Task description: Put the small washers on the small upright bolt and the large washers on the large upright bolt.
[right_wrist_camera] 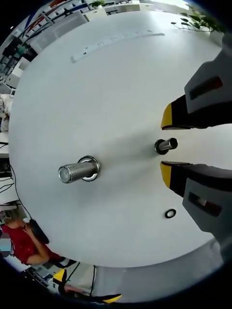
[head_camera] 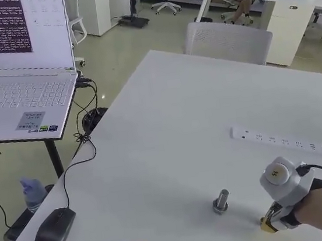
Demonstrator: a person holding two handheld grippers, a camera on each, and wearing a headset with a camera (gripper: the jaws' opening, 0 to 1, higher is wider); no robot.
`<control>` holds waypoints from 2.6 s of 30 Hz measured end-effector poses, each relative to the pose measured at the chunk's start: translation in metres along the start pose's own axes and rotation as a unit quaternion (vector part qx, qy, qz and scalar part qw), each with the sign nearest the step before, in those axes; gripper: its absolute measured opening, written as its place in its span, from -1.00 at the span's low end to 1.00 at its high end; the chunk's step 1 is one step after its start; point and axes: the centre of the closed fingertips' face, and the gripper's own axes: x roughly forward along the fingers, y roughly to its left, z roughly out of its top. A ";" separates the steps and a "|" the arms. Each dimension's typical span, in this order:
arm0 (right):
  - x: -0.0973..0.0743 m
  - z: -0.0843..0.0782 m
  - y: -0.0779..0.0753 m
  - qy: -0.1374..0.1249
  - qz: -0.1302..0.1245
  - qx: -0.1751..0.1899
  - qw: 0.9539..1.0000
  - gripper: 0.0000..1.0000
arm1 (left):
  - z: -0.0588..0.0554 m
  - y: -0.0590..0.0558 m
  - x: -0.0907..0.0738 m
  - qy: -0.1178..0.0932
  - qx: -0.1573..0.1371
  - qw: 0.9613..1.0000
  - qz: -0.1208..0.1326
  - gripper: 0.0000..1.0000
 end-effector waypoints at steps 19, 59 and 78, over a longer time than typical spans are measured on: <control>-0.027 0.005 -0.001 -0.008 0.004 -0.001 1.000 -0.46 | 0.009 -0.003 -0.011 -0.007 0.010 1.000 0.010 0.64; -0.058 0.006 0.063 -0.013 0.033 -0.043 0.998 -0.48 | 0.013 -0.009 -0.013 -0.010 0.022 1.000 0.011 0.61; -0.032 -0.006 0.101 -0.010 0.042 -0.038 0.998 -0.48 | 0.014 -0.005 -0.016 -0.010 0.028 1.000 0.010 0.60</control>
